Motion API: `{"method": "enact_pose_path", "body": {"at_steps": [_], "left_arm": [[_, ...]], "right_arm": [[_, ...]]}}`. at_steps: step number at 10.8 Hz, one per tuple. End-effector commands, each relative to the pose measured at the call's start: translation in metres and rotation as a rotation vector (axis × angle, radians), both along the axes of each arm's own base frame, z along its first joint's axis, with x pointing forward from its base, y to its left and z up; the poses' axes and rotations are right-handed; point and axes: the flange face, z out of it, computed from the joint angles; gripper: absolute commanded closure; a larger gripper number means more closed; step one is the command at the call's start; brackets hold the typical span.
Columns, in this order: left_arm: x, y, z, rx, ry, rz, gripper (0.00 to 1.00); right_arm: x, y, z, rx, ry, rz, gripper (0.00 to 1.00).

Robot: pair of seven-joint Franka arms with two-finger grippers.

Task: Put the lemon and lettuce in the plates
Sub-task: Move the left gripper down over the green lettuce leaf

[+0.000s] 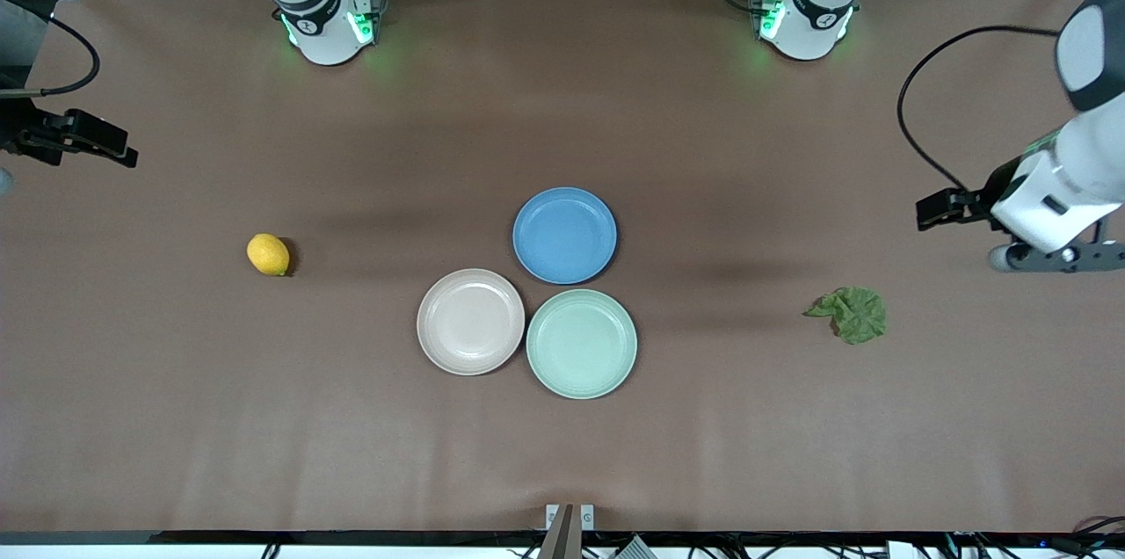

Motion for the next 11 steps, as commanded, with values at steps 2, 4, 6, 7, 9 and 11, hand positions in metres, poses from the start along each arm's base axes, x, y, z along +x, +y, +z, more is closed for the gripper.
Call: {"method": "enact_pose_path", "body": {"at_steps": [2, 4, 6, 7, 9, 11], "left_arm": [[0.002, 0.007, -0.1, 0.003, -0.042, -0.02, 0.0], [0.01, 0.016, -0.143, 0.006, -0.041, -0.022, 0.0], [0.016, 0.017, -0.176, 0.002, -0.026, -0.029, 0.0], [0.018, 0.017, -0.191, -0.003, -0.018, -0.029, 0.0], [0.022, 0.021, -0.221, -0.006, -0.021, -0.034, 0.0], [0.024, 0.026, -0.252, -0.002, -0.029, -0.043, 0.0]], "right_arm": [[-0.004, -0.001, -0.001, -0.011, 0.019, -0.005, 0.0], [-0.004, -0.002, -0.003, -0.011, 0.024, -0.008, 0.0], [-0.001, -0.004, -0.011, -0.005, 0.039, 0.01, 0.0], [0.003, 0.001, -0.02, -0.001, 0.052, 0.037, 0.0], [0.012, 0.01, -0.035, 0.002, 0.073, 0.056, 0.0], [0.021, 0.013, -0.051, 0.005, 0.087, 0.06, 0.0]]}}
